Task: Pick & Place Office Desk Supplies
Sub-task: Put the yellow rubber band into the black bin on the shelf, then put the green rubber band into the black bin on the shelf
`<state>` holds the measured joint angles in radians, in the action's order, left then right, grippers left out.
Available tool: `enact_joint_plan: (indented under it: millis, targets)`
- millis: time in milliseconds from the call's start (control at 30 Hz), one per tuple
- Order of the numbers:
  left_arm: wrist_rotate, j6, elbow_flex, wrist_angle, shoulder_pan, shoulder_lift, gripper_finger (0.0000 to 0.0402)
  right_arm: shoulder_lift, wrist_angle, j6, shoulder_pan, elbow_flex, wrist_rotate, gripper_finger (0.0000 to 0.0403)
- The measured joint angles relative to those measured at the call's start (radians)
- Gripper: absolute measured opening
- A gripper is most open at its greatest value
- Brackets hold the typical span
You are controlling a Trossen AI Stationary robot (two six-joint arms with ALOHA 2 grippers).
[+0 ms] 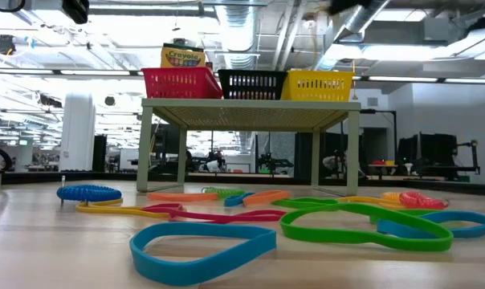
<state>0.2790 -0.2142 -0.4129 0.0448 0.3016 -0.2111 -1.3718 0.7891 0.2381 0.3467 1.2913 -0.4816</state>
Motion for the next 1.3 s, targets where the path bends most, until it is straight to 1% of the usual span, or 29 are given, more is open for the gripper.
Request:
enact_joint_plan:
  millis: [67,167,267,333,467,567,633,733,900,967,1000,1100,1300]
  targets:
    - [0.0,0.0,0.0,0.0,0.0,0.0,0.0099,-0.022,-0.017,-0.089,-0.066,0.052,-0.019,0.0]
    - [0.0,0.0,0.0,0.0,0.0,0.0,0.0099,-0.07,-0.021,-0.197,-0.171,0.121,-0.018,0.0]
    - [0.0,0.0,0.0,0.0,0.0,0.0,0.0099,-0.137,-0.025,-0.263,-0.273,0.179,-0.017,0.0]
    - [0.0,0.0,0.0,0.001,0.0,0.0,0.0099,-0.183,-0.024,-0.276,-0.33,0.211,-0.012,0.0]
    - [0.0,0.0,0.0,0.001,0.0,0.0,0.0099,-0.259,-0.024,-0.303,-0.41,0.257,0.054,0.0001]
    - [0.0,0.0,0.0,0.001,0.0,0.0,0.0099,-0.29,-0.015,-0.306,-0.437,0.281,0.118,0.0018]
    - [0.0,0.0,0.0,0.0,0.0,0.0,0.0099,-0.304,-0.011,-0.302,-0.443,0.293,0.14,0.0045]
    - [0.0,0.0,0.0,0.0,0.0,0.0,0.0099,-0.319,-0.007,-0.299,-0.445,0.306,0.141,0.0101]
    - [0.0,0.0,0.0,0.0,0.0,0.0,0.0099,-0.298,0.01,-0.3,-0.432,0.306,0.143,0.0207]
    - [0.0,0.0,0.0,0.0,0.0,0.0,0.0099,-0.283,0.005,-0.284,-0.421,0.308,0.144,0.0242]
    - [0.0,0.0,0.0,0.0,0.0,0.0,0.0099,-0.266,0.031,-0.264,-0.413,0.307,0.145,0.0256]
    - [0.0,0.0,0.0,-0.001,0.0,0.0,0.0099,-0.21,0.119,-0.201,-0.373,0.307,0.144,0.0278]
    - [0.0,-0.001,0.0,-0.002,0.0,0.0,0.0099,-0.114,0.347,0.067,-0.261,0.307,0.131,0.0281]
